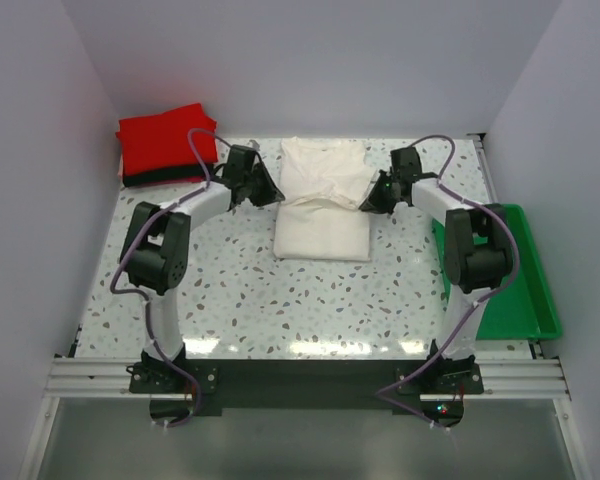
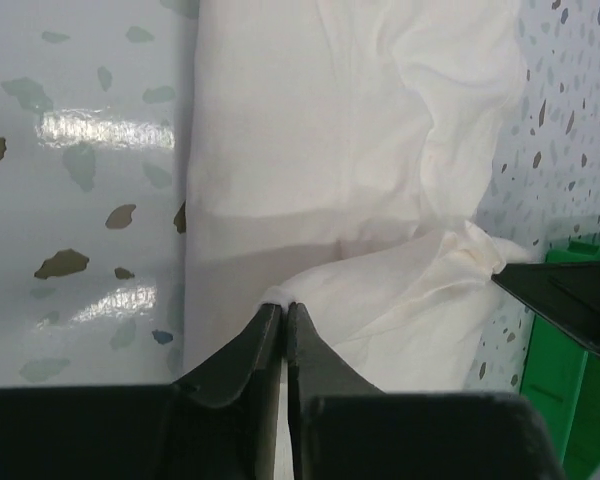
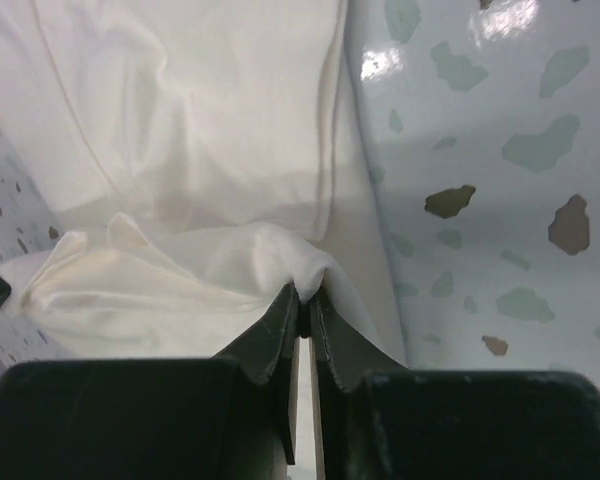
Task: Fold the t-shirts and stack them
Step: Fold the tshirt
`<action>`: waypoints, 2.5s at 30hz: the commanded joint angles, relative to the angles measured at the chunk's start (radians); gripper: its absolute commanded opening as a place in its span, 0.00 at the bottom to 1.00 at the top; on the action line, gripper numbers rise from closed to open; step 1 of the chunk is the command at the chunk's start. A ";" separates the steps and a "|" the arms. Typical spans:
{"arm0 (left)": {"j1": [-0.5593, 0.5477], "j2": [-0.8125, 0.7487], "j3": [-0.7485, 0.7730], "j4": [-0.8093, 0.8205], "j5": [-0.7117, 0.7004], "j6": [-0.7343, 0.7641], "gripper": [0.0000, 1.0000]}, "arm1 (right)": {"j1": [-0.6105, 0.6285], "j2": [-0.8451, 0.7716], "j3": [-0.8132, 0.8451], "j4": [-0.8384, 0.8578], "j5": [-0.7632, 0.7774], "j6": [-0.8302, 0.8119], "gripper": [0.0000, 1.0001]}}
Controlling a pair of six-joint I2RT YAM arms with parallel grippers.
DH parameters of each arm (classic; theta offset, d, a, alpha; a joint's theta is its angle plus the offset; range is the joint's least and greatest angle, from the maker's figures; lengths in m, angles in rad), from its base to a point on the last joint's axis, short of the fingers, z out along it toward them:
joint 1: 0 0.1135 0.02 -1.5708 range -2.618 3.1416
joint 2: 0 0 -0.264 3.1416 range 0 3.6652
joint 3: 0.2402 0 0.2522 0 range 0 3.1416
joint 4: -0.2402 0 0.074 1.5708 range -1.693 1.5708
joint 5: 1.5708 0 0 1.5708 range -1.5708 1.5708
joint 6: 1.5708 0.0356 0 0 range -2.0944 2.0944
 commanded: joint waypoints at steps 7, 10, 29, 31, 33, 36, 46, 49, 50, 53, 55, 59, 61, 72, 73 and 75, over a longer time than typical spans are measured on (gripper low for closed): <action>0.066 0.033 0.092 0.045 0.105 0.083 0.53 | -0.073 0.045 0.095 0.023 -0.080 0.004 0.43; 0.070 -0.033 0.065 0.019 0.029 0.080 0.56 | -0.078 0.001 0.086 0.000 -0.055 -0.022 0.57; -0.072 0.103 0.160 0.030 0.013 0.110 0.00 | 0.172 0.066 0.182 0.014 0.062 -0.137 0.47; -0.072 0.138 0.208 0.031 0.028 0.116 0.00 | 0.176 0.126 0.243 0.005 0.055 -0.137 0.45; -0.068 0.192 0.239 0.034 0.031 0.121 0.00 | 0.176 0.160 0.305 -0.031 0.063 -0.149 0.45; -0.051 0.241 0.277 0.007 0.005 0.121 0.00 | 0.171 0.217 0.369 -0.077 0.109 -0.175 0.45; 0.018 0.249 0.131 0.040 -0.024 0.066 0.00 | 0.104 0.303 0.391 -0.137 0.161 -0.197 0.44; 0.020 0.255 0.112 0.043 -0.021 0.049 0.00 | 0.099 0.309 0.389 -0.146 0.190 -0.209 0.44; 0.020 0.250 0.105 0.048 -0.015 0.049 0.00 | 0.099 0.312 0.391 -0.152 0.195 -0.215 0.44; 0.021 0.238 0.084 0.053 -0.007 0.041 0.00 | 0.099 0.312 0.388 -0.164 0.213 -0.224 0.44; 0.020 0.221 0.050 0.054 -0.019 0.032 0.00 | 0.099 0.298 0.376 -0.169 0.215 -0.227 0.43; 0.021 0.154 -0.034 0.079 -0.039 0.006 0.00 | 0.097 0.241 0.275 -0.151 0.215 -0.218 0.43; 0.020 0.113 -0.100 0.108 -0.042 -0.014 0.00 | 0.100 0.217 0.233 -0.126 0.215 -0.215 0.43; 0.012 -0.148 -0.494 0.263 -0.061 -0.089 0.00 | 0.159 -0.031 -0.117 -0.048 0.200 -0.174 0.41; 0.011 -0.190 -0.520 0.269 -0.061 -0.091 0.00 | 0.165 -0.053 -0.164 -0.034 0.204 -0.171 0.41; 0.006 -0.231 -0.588 0.293 -0.062 -0.098 0.00 | 0.177 -0.102 -0.206 -0.025 0.192 -0.169 0.41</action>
